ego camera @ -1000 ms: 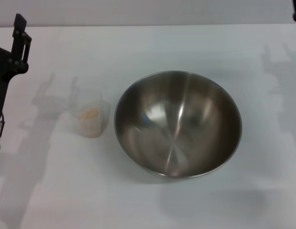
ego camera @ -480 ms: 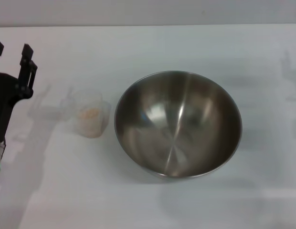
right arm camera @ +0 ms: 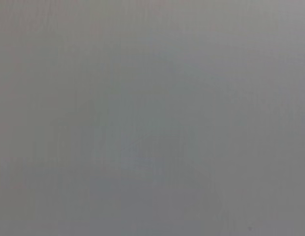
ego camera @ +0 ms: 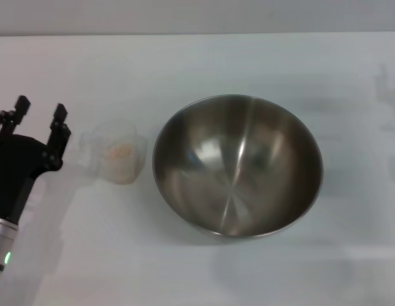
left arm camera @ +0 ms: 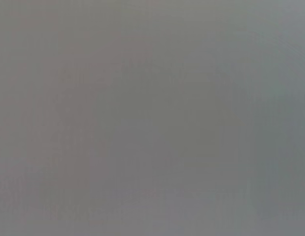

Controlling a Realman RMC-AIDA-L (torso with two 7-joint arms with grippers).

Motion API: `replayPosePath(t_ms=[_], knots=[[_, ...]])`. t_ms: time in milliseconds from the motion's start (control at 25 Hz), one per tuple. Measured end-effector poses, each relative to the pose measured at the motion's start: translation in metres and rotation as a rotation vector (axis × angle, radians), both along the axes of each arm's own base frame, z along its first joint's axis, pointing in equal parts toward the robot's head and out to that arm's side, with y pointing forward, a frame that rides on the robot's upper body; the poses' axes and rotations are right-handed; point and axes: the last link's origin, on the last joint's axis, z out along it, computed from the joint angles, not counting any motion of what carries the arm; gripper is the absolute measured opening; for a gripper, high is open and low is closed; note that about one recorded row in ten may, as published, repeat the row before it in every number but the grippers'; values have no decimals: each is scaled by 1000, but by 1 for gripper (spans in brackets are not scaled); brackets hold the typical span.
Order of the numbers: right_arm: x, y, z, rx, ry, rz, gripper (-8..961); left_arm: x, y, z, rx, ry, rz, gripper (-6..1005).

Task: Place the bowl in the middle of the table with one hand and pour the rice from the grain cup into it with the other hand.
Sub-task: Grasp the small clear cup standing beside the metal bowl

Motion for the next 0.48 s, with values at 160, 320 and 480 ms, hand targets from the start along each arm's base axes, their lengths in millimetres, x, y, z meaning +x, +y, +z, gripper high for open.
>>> replayPosePath(t_ms=[160,320,480], knots=[[0,3,0,-3,-9,0,507,-4,-4,-6,-34,19,17,576],[2,3,0,-3,-13,-5,507,-10,-9,-9,-53,27,46,576],[2,4,0,-6,-14,-7,507,-12,-12,-13,-79,35,58,576]])
